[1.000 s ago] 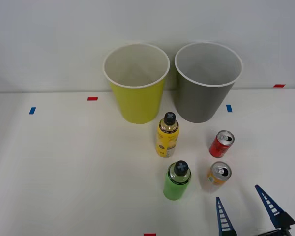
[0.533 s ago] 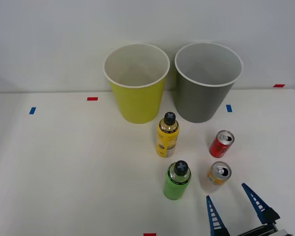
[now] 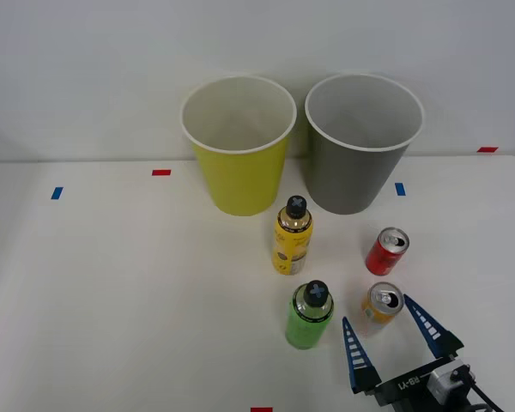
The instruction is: Put cans in the gray bin, plastic bottles in the light green bin
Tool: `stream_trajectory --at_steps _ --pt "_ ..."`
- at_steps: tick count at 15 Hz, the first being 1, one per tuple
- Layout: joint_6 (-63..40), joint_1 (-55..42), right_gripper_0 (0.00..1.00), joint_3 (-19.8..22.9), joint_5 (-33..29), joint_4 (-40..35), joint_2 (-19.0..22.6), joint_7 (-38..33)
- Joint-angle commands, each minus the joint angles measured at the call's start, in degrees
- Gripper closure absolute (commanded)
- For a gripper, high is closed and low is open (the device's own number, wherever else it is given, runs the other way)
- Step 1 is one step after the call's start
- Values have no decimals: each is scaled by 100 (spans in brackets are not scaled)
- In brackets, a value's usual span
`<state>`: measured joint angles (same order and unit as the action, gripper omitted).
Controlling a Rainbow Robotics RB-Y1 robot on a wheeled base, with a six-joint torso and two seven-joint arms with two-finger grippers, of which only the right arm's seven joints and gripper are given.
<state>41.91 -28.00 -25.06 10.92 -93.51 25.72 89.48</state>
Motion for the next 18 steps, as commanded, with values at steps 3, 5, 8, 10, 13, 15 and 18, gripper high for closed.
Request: stream_trajectory --at_steps 3,5,8,10,13,15,18 --pt "-218 207 0 -34 95 8 -76 87" --pt "-359 242 0 -34 147 0 -76 131" --pt "-429 321 0 -34 253 0 -85 193" --pt "-482 392 0 -34 323 0 -76 237" --pt "-535 436 0 -34 358 0 -76 316" --pt "-535 462 0 -42 332 0 -76 395" --pt "-535 488 0 -69 341 8 -76 535"
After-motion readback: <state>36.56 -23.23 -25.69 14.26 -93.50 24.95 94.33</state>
